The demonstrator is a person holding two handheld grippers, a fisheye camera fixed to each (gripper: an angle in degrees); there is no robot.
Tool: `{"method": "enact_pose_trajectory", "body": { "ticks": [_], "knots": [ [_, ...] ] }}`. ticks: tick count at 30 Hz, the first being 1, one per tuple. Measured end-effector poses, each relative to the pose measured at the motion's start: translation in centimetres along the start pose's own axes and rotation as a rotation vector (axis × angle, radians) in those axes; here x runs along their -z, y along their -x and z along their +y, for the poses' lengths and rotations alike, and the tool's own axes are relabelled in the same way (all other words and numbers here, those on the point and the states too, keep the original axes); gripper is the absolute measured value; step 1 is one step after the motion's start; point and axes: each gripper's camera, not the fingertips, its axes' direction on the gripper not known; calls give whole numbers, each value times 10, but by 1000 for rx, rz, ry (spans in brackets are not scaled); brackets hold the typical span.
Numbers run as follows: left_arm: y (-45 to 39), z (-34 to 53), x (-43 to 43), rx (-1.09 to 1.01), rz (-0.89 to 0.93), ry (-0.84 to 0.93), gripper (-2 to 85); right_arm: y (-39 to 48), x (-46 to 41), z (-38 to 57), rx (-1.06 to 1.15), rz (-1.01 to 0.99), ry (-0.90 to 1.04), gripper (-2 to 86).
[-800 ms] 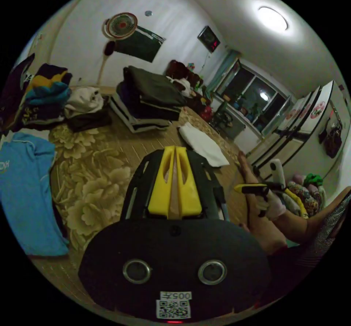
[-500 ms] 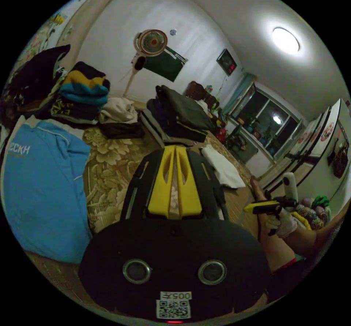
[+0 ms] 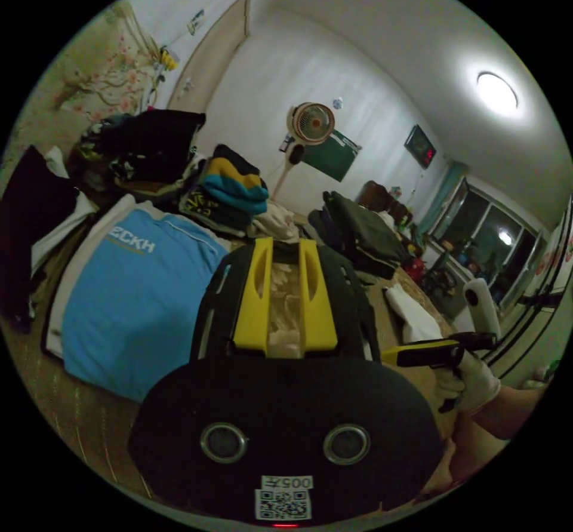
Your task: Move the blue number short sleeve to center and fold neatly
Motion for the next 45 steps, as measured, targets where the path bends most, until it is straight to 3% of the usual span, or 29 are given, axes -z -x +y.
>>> {"method": "enact_pose_trajectory", "body": {
  "ticks": [6, 11, 15, 22, 25, 33, 39, 45],
  "knots": [
    [47, -11, 30, 7, -164, -12, 95, 42, -105, -94, 129, -2, 64, 18],
    [125, -12, 71, 237, -267, -87, 89, 75, -185, -168, 210, 26, 91, 47],
    [173, -12, 86, 348, -278, -52, 88, 104, -253, -230, 256, 58, 94, 61],
    [222, -16, 105, 357, -306, -63, 87, 140, -359, -320, 310, 312, 126, 97],
    [232, -19, 106, 336, -283, -54, 88, 147, -399, -338, 307, 317, 191, 88],
    [245, -24, 111, 292, -226, -40, 104, 203, -410, -311, 526, 201, 31, 32],
    [241, -26, 121, 229, -276, 28, 137, 235, -414, -287, 659, 139, 71, 11],
    [266, -14, 132, 352, -202, 113, 115, 262, -406, -274, 767, 70, 146, 0]
  ]
}}
